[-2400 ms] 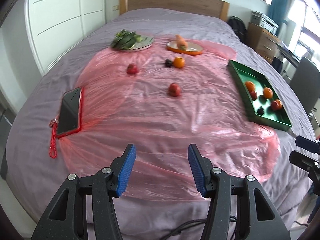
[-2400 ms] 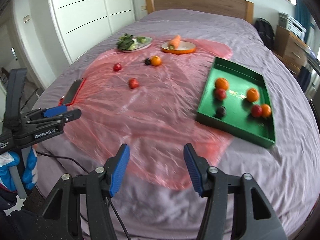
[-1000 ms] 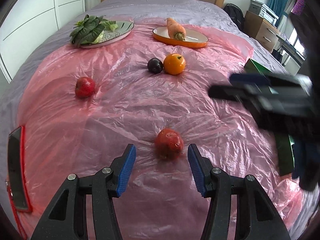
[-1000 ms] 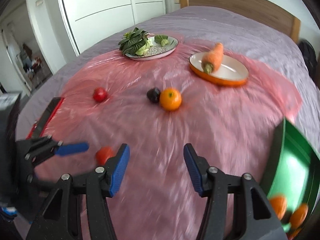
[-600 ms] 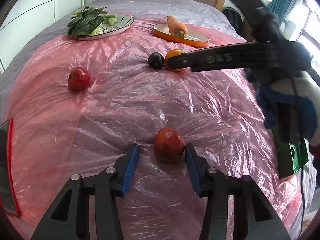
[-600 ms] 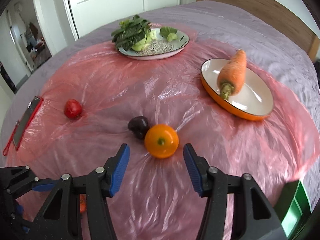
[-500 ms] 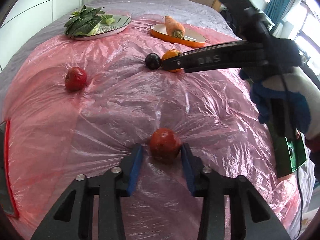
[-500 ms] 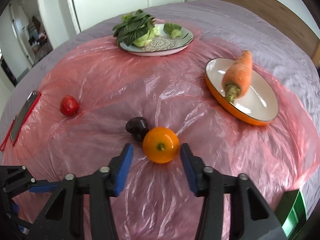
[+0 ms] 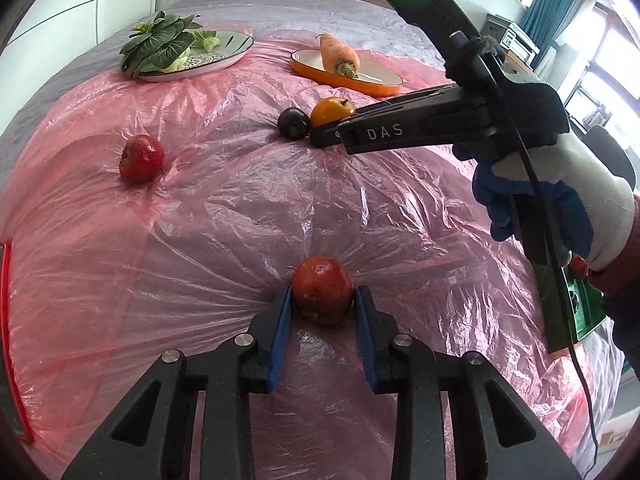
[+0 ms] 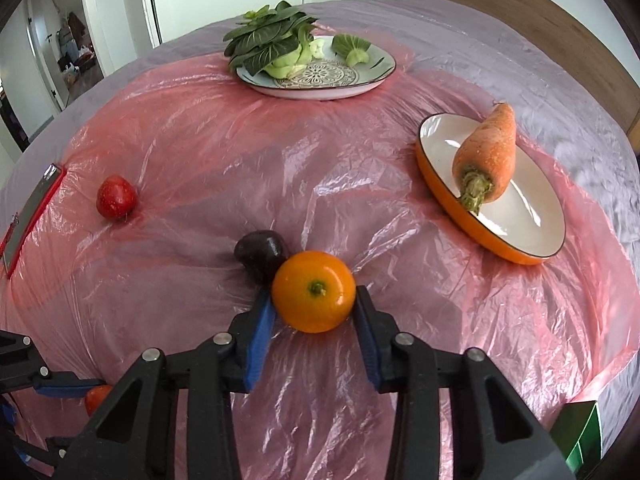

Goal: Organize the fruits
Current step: 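Grasp a red apple with the left gripper while the right gripper grasps an orange, then carry the red apple and orange over the green tray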

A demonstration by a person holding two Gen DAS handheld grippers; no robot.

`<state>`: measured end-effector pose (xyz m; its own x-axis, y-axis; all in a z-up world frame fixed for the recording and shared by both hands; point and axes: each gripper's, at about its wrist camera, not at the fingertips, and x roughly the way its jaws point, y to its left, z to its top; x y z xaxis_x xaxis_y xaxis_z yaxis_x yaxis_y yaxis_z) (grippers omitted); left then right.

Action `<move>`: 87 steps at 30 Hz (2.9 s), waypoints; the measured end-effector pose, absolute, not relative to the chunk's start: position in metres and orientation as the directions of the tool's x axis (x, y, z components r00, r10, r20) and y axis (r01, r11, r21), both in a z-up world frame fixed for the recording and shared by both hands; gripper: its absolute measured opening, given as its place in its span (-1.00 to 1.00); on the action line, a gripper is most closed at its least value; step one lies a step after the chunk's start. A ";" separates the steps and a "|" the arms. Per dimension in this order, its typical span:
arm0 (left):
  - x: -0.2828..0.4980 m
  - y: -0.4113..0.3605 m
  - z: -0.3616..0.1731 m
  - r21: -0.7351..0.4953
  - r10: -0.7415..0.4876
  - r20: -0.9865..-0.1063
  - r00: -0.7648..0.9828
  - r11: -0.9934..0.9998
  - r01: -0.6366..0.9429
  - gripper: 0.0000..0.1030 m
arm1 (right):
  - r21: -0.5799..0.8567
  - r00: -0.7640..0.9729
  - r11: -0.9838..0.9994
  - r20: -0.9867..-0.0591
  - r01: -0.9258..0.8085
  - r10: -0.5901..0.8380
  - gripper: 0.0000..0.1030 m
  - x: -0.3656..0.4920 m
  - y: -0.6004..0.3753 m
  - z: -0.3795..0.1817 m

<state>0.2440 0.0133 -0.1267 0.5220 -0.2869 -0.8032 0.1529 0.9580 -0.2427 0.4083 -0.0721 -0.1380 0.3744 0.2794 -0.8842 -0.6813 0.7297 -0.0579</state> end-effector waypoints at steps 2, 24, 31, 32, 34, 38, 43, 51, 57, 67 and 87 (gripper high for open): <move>0.244 0.014 -0.126 -0.247 -0.290 -0.802 0.522 0.957 0.151 -0.48 | -0.062 0.378 0.728 -0.883 -0.682 0.280 0.29 0.407 -0.072 -0.138; 0.237 0.015 -0.105 -0.246 -0.283 -0.775 0.565 0.959 0.143 -0.49 | 0.020 0.426 0.785 -0.831 -0.620 0.358 0.28 0.373 -0.104 -0.112; 0.231 0.016 -0.092 -0.237 -0.276 -0.759 0.589 0.961 0.144 -0.49 | 0.048 0.451 0.796 -0.803 -0.603 0.390 0.28 0.352 -0.112 -0.091; 0.229 0.016 -0.090 -0.236 -0.275 -0.758 0.592 0.961 0.144 -0.49 | 0.049 0.454 0.796 -0.800 -0.603 0.393 0.28 0.348 -0.114 -0.088; 0.227 0.017 -0.087 -0.238 -0.274 -0.755 0.596 0.961 0.141 -0.49 | 0.055 0.459 0.797 -0.792 -0.601 0.402 0.28 0.338 -0.118 -0.082; 0.222 0.020 -0.081 -0.243 -0.271 -0.750 0.603 0.961 0.129 -0.49 | 0.064 0.469 0.801 -0.782 -0.595 0.411 0.28 0.320 -0.126 -0.071; 0.210 0.021 -0.072 -0.232 -0.266 -0.745 0.611 0.963 0.136 -0.49 | 0.081 0.475 0.809 -0.773 -0.583 0.420 0.28 0.288 -0.138 -0.063; 0.186 0.006 -0.054 -0.191 -0.256 -0.747 0.614 0.967 0.172 -0.49 | 0.106 0.471 0.823 -0.777 -0.557 0.418 0.28 0.227 -0.156 -0.061; 0.163 -0.014 -0.043 -0.165 -0.260 -0.747 0.612 0.964 0.208 -0.49 | 0.113 0.469 0.843 -0.788 -0.527 0.399 0.28 0.189 -0.179 -0.060; 0.134 -0.052 -0.032 -0.119 -0.254 -0.757 0.601 0.959 0.256 -0.49 | 0.113 0.478 0.870 -0.798 -0.480 0.367 0.28 0.144 -0.213 -0.058; 0.122 -0.142 -0.021 -0.088 -0.315 -0.766 0.561 0.915 0.393 -0.49 | 0.118 0.544 0.945 -0.793 -0.306 0.275 0.28 0.102 -0.322 -0.055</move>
